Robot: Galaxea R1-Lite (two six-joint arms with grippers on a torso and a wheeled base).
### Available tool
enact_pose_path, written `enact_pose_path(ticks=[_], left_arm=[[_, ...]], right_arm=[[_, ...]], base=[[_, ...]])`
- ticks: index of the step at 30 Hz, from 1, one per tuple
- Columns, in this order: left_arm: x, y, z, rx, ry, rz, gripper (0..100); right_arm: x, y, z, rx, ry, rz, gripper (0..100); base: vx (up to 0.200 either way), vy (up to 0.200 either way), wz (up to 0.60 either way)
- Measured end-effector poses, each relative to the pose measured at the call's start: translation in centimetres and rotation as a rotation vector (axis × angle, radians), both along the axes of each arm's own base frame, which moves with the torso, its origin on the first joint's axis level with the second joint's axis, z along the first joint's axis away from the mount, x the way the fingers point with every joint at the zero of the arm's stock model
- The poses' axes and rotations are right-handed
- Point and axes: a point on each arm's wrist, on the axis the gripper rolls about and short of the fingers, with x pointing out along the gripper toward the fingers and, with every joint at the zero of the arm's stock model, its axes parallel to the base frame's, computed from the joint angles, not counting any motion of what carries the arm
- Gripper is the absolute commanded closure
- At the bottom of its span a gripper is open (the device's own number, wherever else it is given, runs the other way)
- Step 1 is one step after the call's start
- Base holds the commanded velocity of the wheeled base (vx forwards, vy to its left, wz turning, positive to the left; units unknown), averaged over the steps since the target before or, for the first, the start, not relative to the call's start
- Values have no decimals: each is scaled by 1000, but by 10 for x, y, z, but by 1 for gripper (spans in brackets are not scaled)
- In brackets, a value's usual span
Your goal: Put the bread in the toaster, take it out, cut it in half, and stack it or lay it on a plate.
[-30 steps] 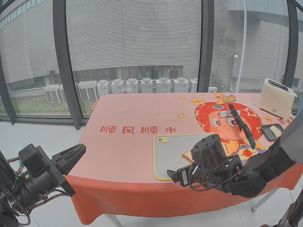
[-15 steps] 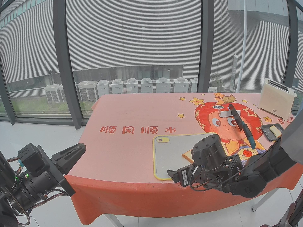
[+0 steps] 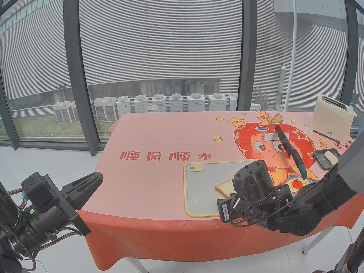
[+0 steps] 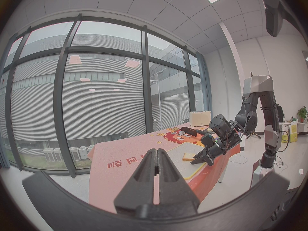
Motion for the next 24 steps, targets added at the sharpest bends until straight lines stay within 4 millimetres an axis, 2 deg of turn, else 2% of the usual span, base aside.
enact_pose_path(ticks=[14, 24], left_arm=[[0, 0, 0, 0, 0, 0, 100], [0, 0, 0, -1, -1, 1, 100]], right_arm=[[0, 0, 1, 3, -5, 2, 100], [-2, -3, 23, 37, -60, 14, 100]], base=[[0, 0, 0], [0, 0, 0]])
